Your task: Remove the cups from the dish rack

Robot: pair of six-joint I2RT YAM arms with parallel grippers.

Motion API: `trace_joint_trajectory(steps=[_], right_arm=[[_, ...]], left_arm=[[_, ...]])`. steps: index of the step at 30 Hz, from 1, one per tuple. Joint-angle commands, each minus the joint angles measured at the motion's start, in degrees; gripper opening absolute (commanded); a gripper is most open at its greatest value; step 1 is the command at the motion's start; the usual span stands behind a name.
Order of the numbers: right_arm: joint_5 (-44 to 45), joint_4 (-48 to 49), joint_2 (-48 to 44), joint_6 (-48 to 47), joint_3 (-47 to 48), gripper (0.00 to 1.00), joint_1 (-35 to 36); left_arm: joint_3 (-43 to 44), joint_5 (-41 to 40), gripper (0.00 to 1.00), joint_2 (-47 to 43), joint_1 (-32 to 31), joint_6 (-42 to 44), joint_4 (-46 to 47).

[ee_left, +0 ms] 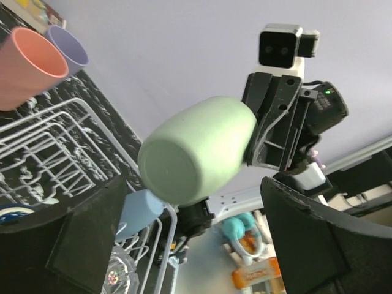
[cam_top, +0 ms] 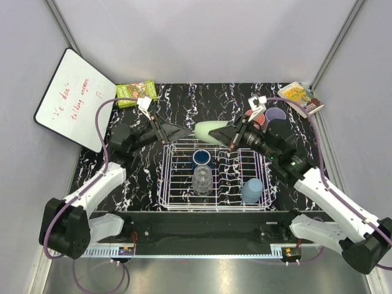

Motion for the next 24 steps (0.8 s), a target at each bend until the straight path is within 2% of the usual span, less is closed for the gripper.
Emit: trace_joint_trajectory(steps=[1,3,4,7,8,11,13,16,20,24], right_arm=[[13.40,-10.76,-4.43,-8.48,7.74,0.00,0.15],[18.35,-17.70,-2.77,-10.32,12.37,0.00,0.15],[23.85,-20.25,-1.45,-10.94,14.41,0.00,0.06],[31.25,-32.17,7.76,-14.90,23.45,0.00,0.15],[33.29,-35.27,14.40,-15.43,26.53,0.00,0.06],[40.15,-45.92,27.59,-16.92,43.54,0.00,-0.03],[42.88,-49.60,32.64,-17.02,48.85,0.00,0.06],[43.86,-54.09,42.47,-15.88,58.44,0.00,-0.64],[39.57,-60.25,50.93,-12.28,70.64,0.00,-3.98],[35.78,-64.48,57.53,-11.13,76.82,0.00,-7.93]], left_arm=[[4.39,-2.89,0.95,-4.22,0.52,10.10,-11.58],[4.83,-4.91,0.95,-5.53,0.70,12.65,-16.41],[4.83,-7.97,0.95,-6.07,0.70,13.70,-20.61],[3.95,-15.70,0.93,-9.58,0.70,17.22,-27.65],[3.52,-17.22,0.92,-10.54,0.70,18.62,-29.07],[2.55,-22.32,0.91,-14.06,0.70,20.21,-35.05],[2.11,-24.34,0.90,-16.08,0.70,21.00,-38.65],[0.79,-25.84,0.90,-19.07,0.61,21.80,-41.47],[0.61,-27.86,0.90,-21.36,0.61,23.46,-46.48],[0.35,-28.04,0.89,-21.89,0.61,23.73,-47.81]])
